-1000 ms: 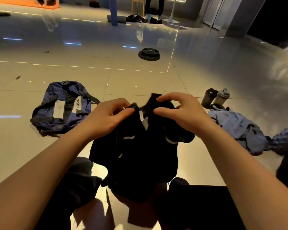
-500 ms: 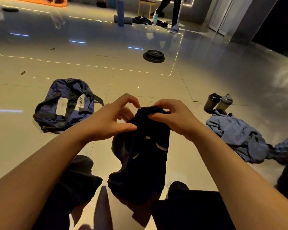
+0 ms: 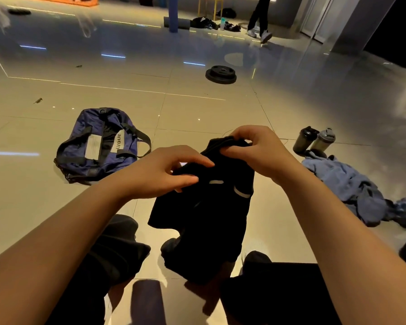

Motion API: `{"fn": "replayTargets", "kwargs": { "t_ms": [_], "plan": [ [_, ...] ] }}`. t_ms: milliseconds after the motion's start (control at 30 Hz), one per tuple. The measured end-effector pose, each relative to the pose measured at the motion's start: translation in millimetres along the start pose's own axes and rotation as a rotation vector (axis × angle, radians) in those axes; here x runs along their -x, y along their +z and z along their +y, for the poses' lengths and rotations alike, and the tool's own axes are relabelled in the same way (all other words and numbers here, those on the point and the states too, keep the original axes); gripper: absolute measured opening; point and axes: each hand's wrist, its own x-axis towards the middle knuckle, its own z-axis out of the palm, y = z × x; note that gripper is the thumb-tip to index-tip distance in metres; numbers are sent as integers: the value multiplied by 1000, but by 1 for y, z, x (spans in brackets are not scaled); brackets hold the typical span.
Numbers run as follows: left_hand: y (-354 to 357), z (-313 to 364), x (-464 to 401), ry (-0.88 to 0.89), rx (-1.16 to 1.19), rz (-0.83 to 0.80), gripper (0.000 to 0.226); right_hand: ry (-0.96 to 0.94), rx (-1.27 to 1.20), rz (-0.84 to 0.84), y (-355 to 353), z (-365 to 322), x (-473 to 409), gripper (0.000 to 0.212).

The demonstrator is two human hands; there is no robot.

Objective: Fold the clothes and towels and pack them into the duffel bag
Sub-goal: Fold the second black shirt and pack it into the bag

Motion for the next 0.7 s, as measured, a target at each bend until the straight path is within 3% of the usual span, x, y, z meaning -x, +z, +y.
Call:
{"fn": "replayTargets", "kwargs": {
  "t_ms": [133, 300, 467, 600, 700],
  "plan": [
    [0, 0, 1, 34, -87, 36, 55, -1, 124, -42, 1, 3, 3, 7],
    [3, -4, 1, 17, -131, -59, 48, -14, 177, -91, 3, 4, 7, 5],
    [4, -11, 0, -35, -39, -49, 52, 13, 174, -126, 0, 7, 6, 7],
    [-7, -19, 0, -70, -135, 53, 60, 54, 171, -48, -14, 18, 5, 21],
    [-15, -31, 3, -122, -353, 196, 83, 65, 218, 18, -29, 27, 11, 35]
  ]
}}
